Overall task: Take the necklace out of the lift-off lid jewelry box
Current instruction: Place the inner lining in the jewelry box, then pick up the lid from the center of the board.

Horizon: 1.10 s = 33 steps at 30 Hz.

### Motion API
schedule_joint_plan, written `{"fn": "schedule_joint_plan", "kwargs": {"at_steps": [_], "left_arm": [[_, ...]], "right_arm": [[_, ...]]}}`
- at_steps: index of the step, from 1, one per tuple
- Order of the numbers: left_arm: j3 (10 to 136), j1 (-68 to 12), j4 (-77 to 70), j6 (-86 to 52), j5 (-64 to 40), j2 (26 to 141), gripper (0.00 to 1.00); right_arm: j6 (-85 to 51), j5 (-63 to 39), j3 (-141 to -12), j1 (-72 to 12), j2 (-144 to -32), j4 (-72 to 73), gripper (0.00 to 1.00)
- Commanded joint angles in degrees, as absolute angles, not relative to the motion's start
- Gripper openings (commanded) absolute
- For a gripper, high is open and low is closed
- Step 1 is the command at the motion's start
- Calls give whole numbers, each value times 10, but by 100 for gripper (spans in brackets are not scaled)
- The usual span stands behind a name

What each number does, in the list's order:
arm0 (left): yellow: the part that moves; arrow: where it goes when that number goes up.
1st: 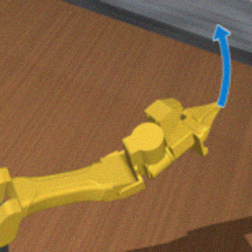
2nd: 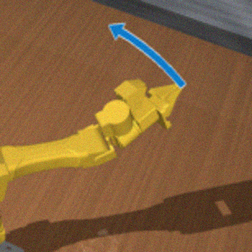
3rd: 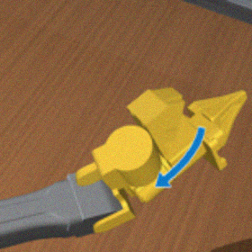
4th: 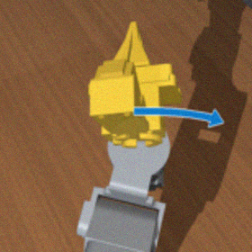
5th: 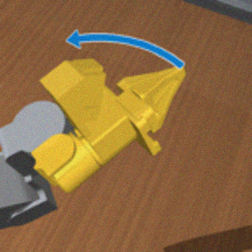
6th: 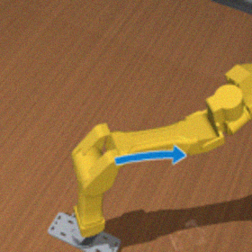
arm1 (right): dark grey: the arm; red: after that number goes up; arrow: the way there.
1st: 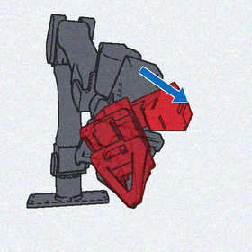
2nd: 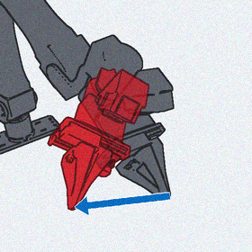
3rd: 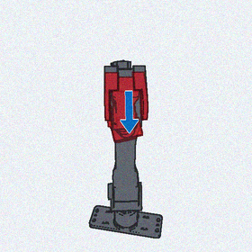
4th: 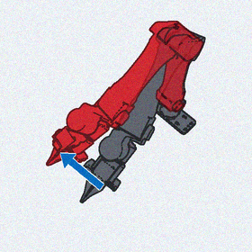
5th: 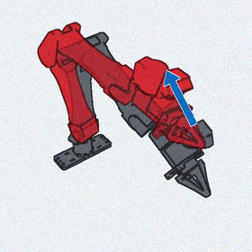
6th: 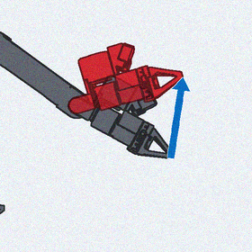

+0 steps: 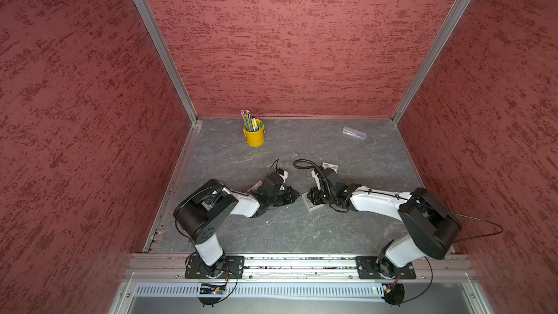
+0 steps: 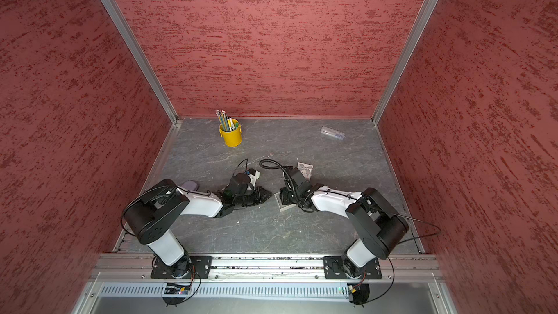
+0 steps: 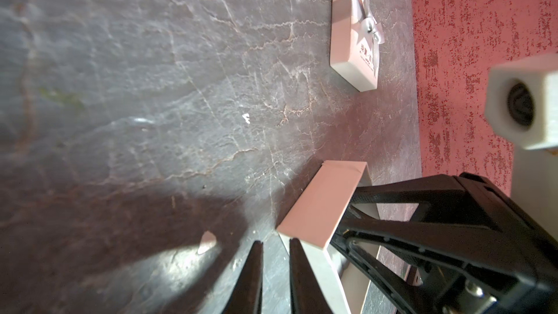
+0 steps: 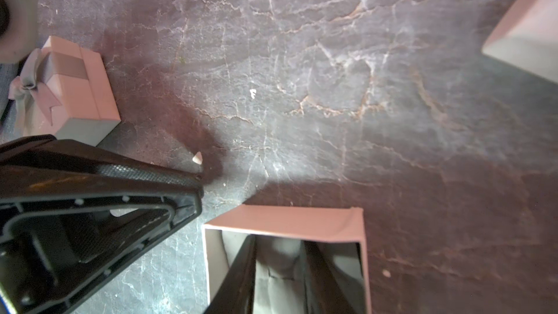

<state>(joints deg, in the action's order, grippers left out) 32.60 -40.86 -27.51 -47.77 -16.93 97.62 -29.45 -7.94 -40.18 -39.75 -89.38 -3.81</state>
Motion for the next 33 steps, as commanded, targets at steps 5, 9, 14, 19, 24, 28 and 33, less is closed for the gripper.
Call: {"fn": "schedule_joint_plan", "kwargs": {"at_steps": [5, 9, 14, 19, 24, 28, 33], "left_arm": [[343, -396, -259, -462, -185, 983, 18], [356, -385, -229, -447, -186, 967, 19], [375, -368, -180, -417, -181, 943, 21], [394, -360, -140, -391, -175, 925, 22], [422, -360, -104, -366, -171, 924, 27], [444, -360, -89, -352, -171, 931, 34], [472, -360, -73, -335, -177, 949, 38]], "right_arm": [[-335, -39, -417, -402, -886, -12, 29], [-343, -26, -444, -401, -854, -41, 29], [-322, 23, -491, -401, -801, -122, 45], [-286, 96, -561, -375, -802, -225, 69], [-281, 117, -606, -311, -850, -281, 79], [-285, 108, -613, -270, -883, -269, 83], [-281, 56, -633, -233, -943, -253, 86]]}}
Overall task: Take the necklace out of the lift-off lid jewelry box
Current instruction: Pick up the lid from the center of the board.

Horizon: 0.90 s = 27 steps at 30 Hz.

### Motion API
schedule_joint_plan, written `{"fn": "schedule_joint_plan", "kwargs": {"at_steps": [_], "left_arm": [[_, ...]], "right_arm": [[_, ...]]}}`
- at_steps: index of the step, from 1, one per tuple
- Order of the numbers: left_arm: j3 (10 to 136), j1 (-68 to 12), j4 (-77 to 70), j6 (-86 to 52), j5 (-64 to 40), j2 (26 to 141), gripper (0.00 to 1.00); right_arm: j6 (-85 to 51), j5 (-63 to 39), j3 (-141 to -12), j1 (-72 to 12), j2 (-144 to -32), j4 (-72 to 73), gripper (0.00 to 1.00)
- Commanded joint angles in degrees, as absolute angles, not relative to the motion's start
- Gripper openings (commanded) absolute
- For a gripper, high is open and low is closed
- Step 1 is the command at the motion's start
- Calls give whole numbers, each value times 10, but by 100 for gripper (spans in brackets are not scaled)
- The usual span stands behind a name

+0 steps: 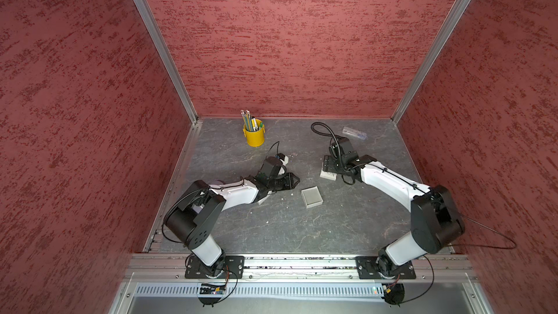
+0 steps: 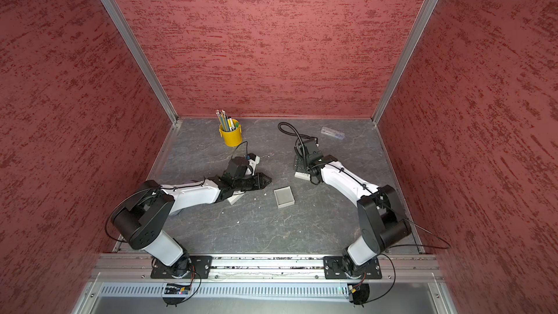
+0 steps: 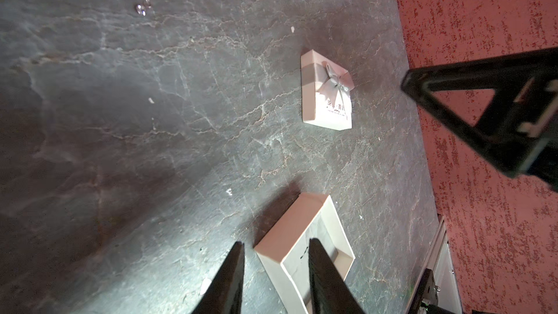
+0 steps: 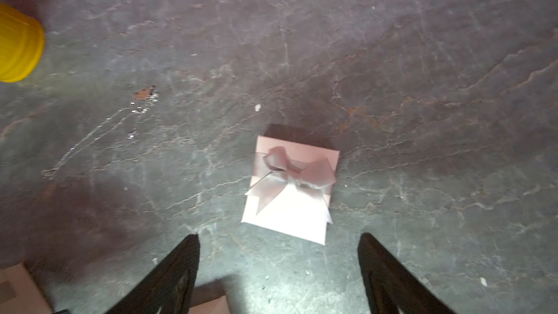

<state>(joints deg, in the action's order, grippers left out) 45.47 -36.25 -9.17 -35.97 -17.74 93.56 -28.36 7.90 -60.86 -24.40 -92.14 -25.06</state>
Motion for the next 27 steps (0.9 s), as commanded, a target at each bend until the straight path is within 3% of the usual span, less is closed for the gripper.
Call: {"fn": "schedule_joint_plan", "kwargs": {"at_steps": [1, 17, 27], "left_arm": [[477, -360, -71, -332, -179, 955, 38], [568, -351, -64, -309, -224, 1047, 40], [568, -345, -69, -310, -231, 1056, 39]], "right_arm": [[-279, 51, -637, -229, -954, -248, 87], [-267, 47, -702, -215, -1074, -257, 88], [-254, 41, -720, -212, -1105, -265, 79]]}}
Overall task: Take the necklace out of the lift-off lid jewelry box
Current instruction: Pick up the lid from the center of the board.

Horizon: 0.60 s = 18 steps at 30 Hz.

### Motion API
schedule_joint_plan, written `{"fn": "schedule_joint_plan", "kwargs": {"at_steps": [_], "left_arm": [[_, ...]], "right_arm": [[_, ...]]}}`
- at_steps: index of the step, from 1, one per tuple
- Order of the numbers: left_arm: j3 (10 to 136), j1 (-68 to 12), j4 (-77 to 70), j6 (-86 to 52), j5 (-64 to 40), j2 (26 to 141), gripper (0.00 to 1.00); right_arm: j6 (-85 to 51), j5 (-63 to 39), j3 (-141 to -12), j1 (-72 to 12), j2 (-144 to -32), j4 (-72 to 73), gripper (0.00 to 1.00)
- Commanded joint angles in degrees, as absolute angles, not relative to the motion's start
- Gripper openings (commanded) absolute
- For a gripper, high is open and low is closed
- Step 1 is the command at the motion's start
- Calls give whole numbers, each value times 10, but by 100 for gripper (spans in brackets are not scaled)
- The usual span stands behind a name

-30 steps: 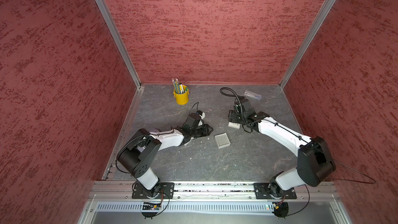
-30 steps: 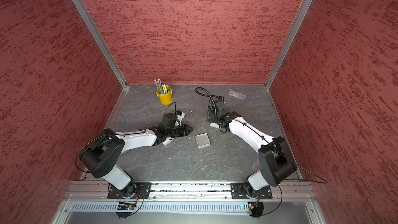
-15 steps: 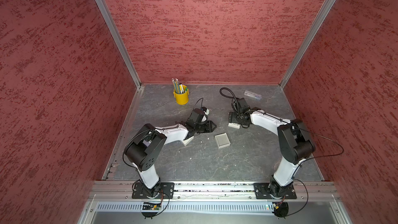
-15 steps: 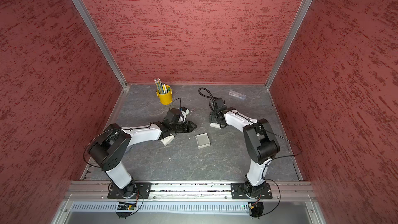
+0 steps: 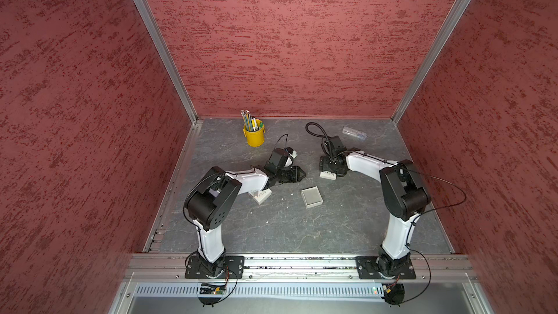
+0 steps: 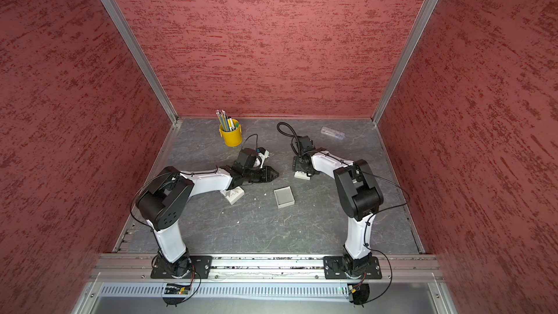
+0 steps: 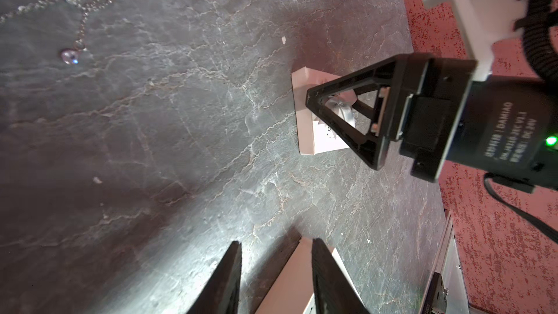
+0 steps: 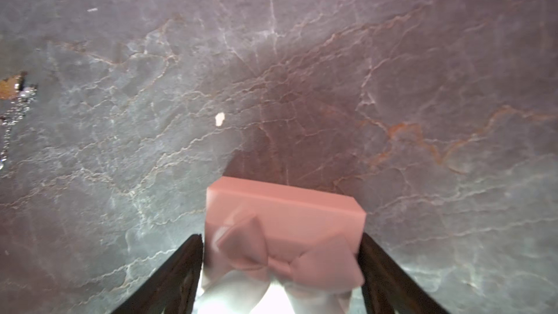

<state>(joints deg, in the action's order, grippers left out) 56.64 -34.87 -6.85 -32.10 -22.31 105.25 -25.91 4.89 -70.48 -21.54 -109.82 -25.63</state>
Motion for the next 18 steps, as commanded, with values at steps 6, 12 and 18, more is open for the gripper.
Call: {"fn": "schedule_joint_plan", "kwargs": {"at_steps": [6, 12, 18], "left_arm": [[556, -341, -73, -312, -230, 1047, 39], [548, -338, -72, -312, -229, 1037, 39], [531, -333, -66, -314, -225, 1009, 39]], "right_arm": [[-243, 43, -727, -212, -1116, -277, 79], [-232, 39, -728, -212, -1113, -286, 75], [-218, 32, -718, -212, -1079, -290, 74]]}}
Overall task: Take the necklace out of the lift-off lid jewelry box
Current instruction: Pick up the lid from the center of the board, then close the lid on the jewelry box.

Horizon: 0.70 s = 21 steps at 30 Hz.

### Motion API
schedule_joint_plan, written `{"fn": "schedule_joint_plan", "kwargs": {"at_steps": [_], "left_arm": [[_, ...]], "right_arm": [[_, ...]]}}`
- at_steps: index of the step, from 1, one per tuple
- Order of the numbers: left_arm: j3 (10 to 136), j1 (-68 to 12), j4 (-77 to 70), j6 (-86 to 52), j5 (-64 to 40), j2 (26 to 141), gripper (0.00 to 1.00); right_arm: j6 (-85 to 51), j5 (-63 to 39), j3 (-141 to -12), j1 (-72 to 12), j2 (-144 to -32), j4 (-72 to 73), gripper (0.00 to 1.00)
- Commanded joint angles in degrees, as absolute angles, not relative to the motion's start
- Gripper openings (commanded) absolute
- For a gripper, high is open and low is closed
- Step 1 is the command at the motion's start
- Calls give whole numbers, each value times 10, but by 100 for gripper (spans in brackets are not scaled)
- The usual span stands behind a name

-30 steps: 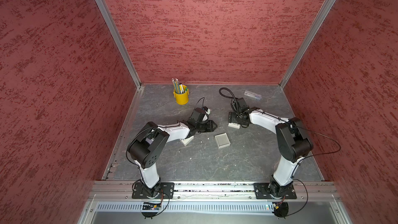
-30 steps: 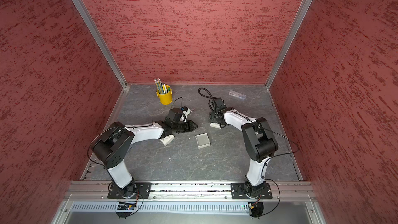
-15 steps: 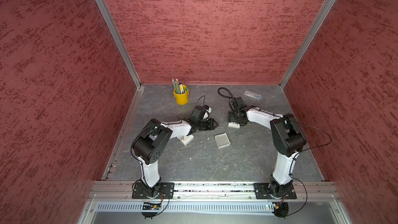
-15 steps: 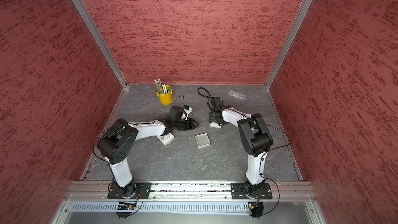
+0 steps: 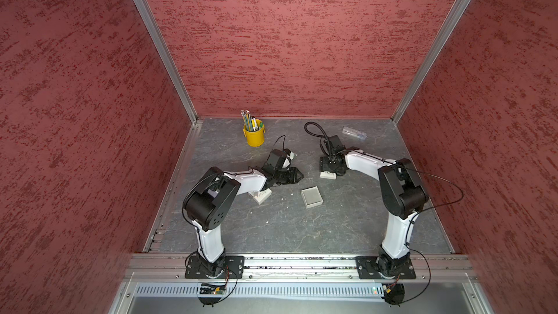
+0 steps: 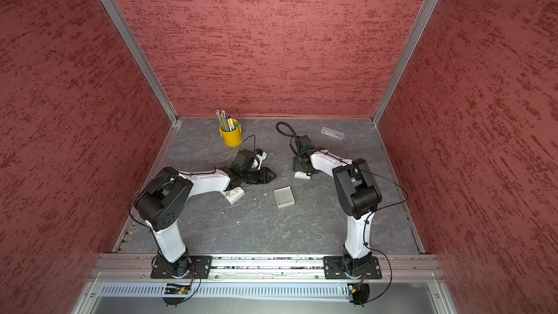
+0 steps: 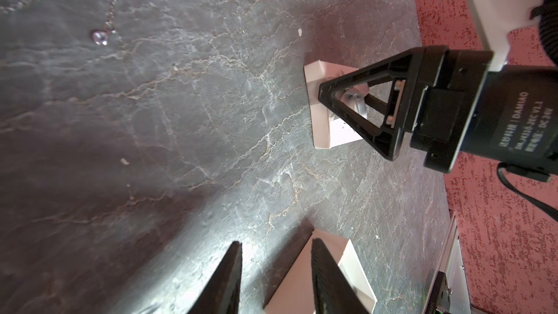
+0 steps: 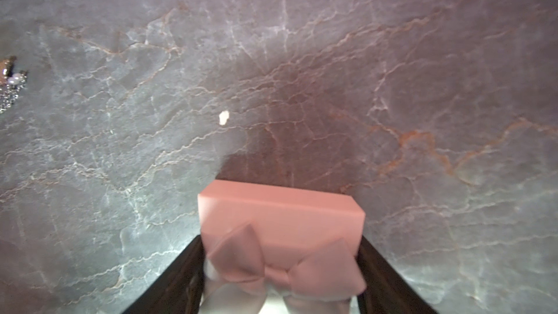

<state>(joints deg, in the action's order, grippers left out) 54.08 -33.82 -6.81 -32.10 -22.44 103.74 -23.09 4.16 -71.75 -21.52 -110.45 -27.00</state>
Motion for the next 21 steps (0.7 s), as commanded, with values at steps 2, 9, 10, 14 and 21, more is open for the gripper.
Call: {"fn": "schedule_joint_plan", "kwargs": {"at_steps": [2, 9, 10, 14, 21], "left_arm": [[517, -331, -66, -318, -222, 992, 39], [439, -333, -84, -356, -212, 923, 39], [425, -335, -90, -365, -211, 911, 39], [369, -357, -109, -399, -198, 871, 38], [311, -425, -163, -458, -157, 854, 31]], "right_arm": [[-210, 27, -713, -212, -1062, -292, 73], [-177, -23, -665, -213, -983, -292, 72], [-172, -35, -653, -213, -966, -290, 71], [-153, -73, -604, -218, -903, -285, 69], [-135, -111, -520, -274, -817, -256, 68]]}}
